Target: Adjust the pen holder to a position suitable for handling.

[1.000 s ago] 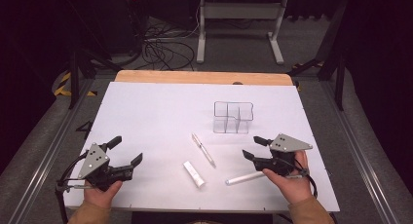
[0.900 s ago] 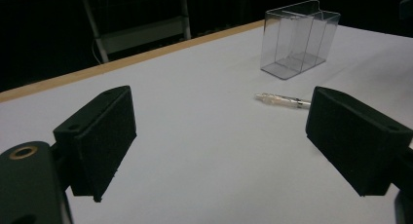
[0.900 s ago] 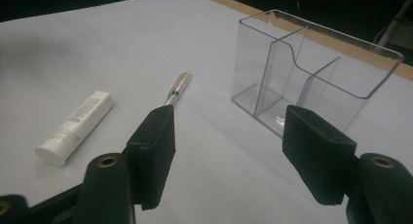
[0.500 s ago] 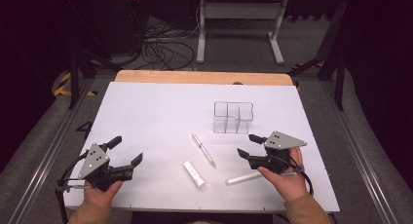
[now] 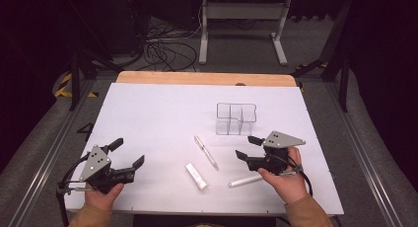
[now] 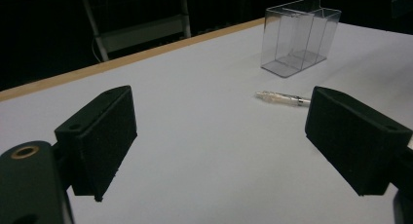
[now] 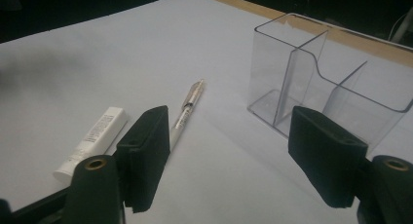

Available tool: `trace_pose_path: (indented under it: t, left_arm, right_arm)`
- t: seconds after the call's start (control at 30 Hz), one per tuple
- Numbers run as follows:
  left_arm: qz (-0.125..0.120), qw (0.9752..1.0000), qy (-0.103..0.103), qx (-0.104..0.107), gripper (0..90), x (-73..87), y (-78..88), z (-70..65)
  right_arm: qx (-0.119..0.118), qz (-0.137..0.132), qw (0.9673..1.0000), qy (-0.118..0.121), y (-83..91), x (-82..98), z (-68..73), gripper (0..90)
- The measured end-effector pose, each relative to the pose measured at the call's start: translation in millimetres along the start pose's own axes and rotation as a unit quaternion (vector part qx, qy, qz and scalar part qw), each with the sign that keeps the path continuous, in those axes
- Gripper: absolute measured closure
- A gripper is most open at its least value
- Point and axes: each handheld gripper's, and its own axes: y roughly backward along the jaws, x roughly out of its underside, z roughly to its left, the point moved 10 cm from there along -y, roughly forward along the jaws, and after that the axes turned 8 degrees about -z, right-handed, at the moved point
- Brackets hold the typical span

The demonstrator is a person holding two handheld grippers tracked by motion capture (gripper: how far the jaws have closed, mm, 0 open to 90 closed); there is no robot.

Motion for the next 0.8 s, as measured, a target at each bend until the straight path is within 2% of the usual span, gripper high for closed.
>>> trace_pose_path:
  t: [0.3, 0.47, 0.8]
  left_arm:
    - [-0.001, 1.0000, -0.001, 0.000, 12.5, 0.1, 0.1, 0.2]
    - [0.000, 1.0000, 0.000, 0.000, 12.6, 0.4, 0.3, 0.1]
    - [0.001, 1.0000, -0.001, 0.001, 12.6, 0.8, 0.2, 0.4]
  right_arm:
    - [-0.007, 0.009, 0.9999, -0.007, -13.9, -2.2, 11.1, 33.9]
    - [-0.013, 0.016, 0.9998, -0.001, -23.3, -4.1, 18.4, 34.0]
    - [-0.012, 0.026, 0.9996, -0.001, -34.2, -4.8, 23.2, 34.8]
